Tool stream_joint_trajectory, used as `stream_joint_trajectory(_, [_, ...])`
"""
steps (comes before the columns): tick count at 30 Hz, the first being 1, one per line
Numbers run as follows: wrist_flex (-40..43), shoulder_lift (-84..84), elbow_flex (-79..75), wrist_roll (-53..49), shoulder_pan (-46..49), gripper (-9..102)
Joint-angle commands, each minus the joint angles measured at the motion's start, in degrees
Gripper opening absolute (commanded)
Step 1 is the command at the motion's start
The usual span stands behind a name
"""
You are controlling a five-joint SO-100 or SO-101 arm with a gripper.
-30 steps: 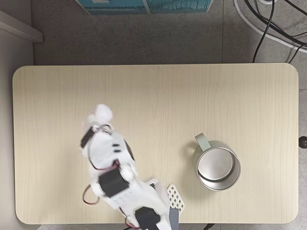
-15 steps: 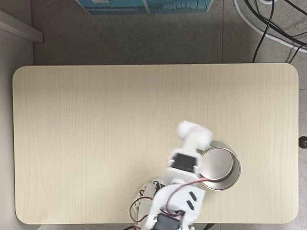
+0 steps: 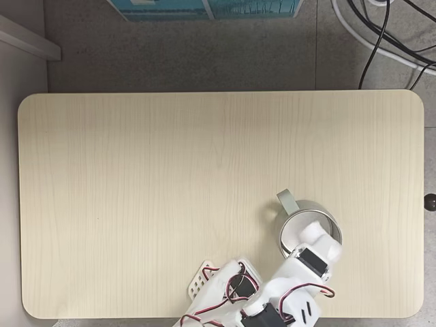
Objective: Grasp a dressing and put it in the cup.
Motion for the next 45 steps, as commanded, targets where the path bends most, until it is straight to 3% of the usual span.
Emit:
stream_joint_trajectory(1, [-4.04, -3.25, -7.29, -1.58, 0.79, 0])
stream_joint_trajectory(10, [-7.03, -6.68, -13.45, -2.02, 1.14, 3])
stream_joint_trajectory(14, [-7.29, -7.38, -13.45, 0.26, 3.52, 22])
stream_joint_trajectory(17, [-6.59, -7.91, -13.71, 1.14, 4.22, 29])
stream_joint_trajectory(45, [-5.63, -7.12, -13.80, -0.18, 2.02, 28])
